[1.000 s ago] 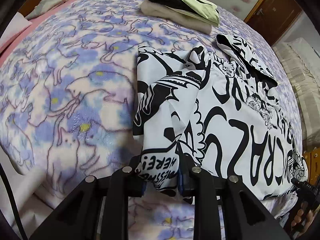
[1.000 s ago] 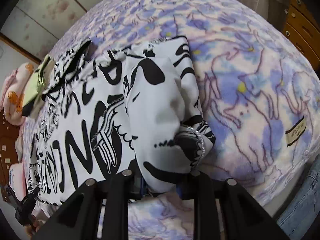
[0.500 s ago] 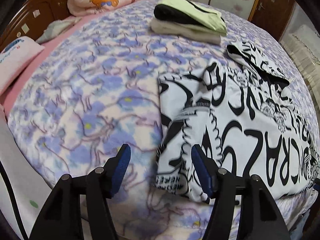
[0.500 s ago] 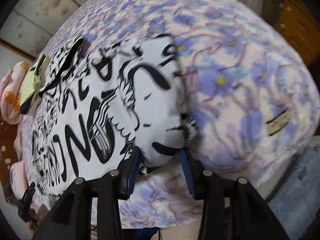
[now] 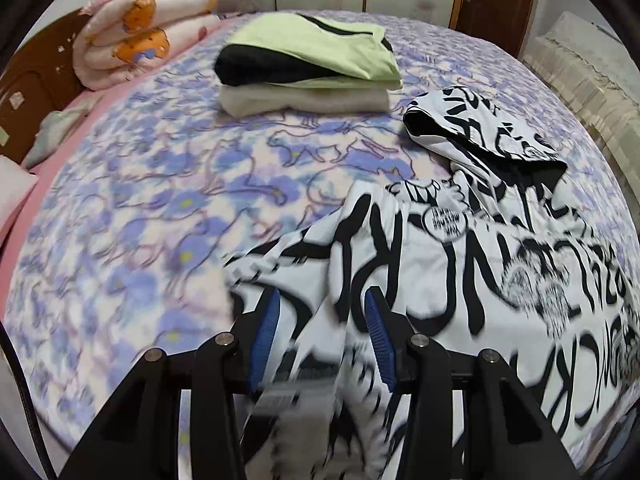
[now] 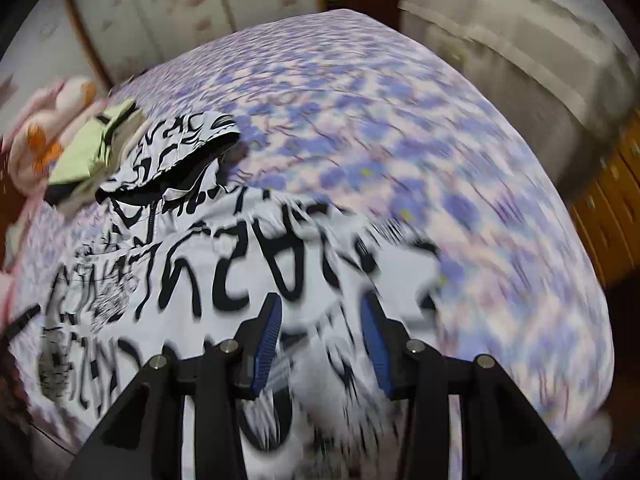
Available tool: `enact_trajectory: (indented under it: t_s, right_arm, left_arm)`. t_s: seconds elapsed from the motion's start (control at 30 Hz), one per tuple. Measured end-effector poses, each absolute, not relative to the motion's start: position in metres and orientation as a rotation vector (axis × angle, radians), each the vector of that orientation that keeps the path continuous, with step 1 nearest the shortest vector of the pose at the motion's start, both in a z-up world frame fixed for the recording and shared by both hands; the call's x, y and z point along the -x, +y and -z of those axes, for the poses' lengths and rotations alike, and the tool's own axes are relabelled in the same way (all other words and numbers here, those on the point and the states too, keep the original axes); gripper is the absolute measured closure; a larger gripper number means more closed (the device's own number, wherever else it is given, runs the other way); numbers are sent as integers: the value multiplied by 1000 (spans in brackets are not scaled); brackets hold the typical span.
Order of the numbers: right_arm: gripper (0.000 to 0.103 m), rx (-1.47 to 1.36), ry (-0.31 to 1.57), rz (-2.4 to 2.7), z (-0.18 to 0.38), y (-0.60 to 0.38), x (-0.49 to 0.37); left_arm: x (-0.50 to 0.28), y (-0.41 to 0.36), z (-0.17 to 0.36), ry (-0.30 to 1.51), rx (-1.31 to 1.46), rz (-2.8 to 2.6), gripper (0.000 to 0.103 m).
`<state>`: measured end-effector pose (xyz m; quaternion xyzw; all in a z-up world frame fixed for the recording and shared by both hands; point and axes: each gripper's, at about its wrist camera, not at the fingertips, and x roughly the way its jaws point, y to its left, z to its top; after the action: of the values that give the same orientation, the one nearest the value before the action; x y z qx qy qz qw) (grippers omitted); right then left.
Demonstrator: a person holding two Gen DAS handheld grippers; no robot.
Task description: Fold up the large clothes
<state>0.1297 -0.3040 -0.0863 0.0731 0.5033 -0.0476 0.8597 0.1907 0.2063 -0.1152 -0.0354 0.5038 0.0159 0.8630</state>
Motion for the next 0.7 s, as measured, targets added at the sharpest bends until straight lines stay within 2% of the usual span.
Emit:
enact_trajectory:
  t_s: [0.33, 0.37, 0.4, 0.43, 0.47, 0.5, 0.6, 0.7]
  right_arm:
    - [62, -39, 1203, 1, 155, -301, -224]
    - [62, -45, 1216, -6, 160, -302, -225]
    - [62, -46, 1219, -16, 165, -303, -225]
    - [66, -45, 1205, -23, 167, -302, -222]
    - [89, -33, 1192, -23, 166, -301, -221]
    - [94, -20, 1183, -17, 164, -301, -220]
    - [96, -93, 1064, -11, 146, -309, -212]
    - [95, -66, 1107, 14, 168, -307, -216]
  left_arm:
    - [-247, 192, 158, 1160, 91, 33, 61]
    - [-249, 192, 163, 1169, 105, 45, 73]
    - [-250, 192, 165, 1165, 116, 52, 93]
    - [-252, 192, 166, 1156, 117, 43, 94]
    - [-252, 192, 165, 1141, 122, 36, 97]
    - [-251, 193, 161, 1114, 134, 36, 98]
    - [-247, 194, 148, 1017, 141, 28, 98]
    - [-254, 189, 169, 1040, 101, -10, 98]
